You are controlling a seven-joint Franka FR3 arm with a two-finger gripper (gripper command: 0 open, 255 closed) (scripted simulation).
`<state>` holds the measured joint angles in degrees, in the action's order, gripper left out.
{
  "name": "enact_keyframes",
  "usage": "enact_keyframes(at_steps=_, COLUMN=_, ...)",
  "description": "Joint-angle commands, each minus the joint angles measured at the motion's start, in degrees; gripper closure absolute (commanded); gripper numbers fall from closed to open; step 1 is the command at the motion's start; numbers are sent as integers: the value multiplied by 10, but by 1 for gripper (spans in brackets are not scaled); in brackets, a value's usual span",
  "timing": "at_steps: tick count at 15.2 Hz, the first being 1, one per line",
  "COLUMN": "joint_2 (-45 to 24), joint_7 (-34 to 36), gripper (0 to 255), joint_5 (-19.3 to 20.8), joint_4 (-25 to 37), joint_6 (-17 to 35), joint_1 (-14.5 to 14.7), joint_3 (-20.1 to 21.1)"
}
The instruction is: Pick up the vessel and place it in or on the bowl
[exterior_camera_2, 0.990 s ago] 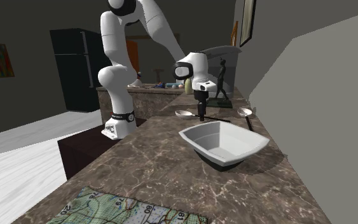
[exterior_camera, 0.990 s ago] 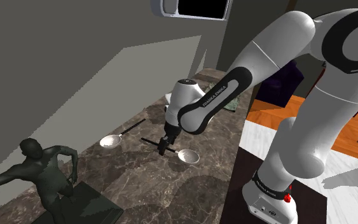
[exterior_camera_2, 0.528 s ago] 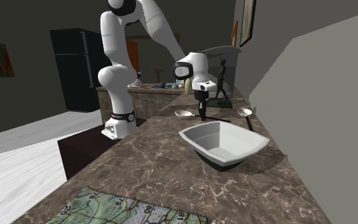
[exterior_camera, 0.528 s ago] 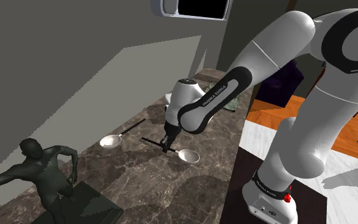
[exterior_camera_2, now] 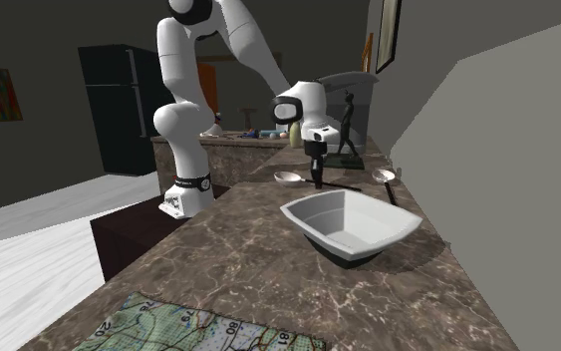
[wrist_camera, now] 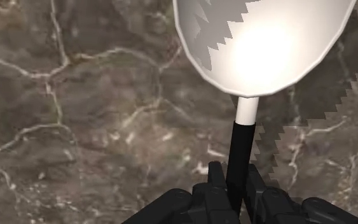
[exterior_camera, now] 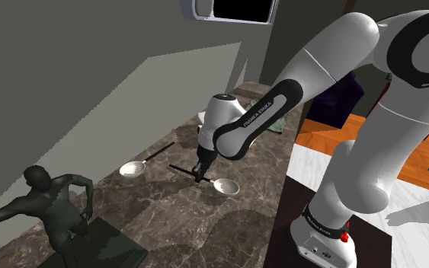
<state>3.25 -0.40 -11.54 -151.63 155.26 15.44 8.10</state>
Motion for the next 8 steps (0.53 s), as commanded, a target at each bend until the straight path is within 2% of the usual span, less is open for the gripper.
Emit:
enact_keyframes(at_steps=1, joint_2=12, joint_7=2, gripper=255, joint_5=2, joint_4=1, joint_6=-14, joint_1=0, joint_3=0)
enact_keyframes(at_steps=8, joint_2=65, joint_7=11, gripper=255, joint_5=8, joint_4=13, joint_6=-79, joint_1=-2, joint_3=-1)
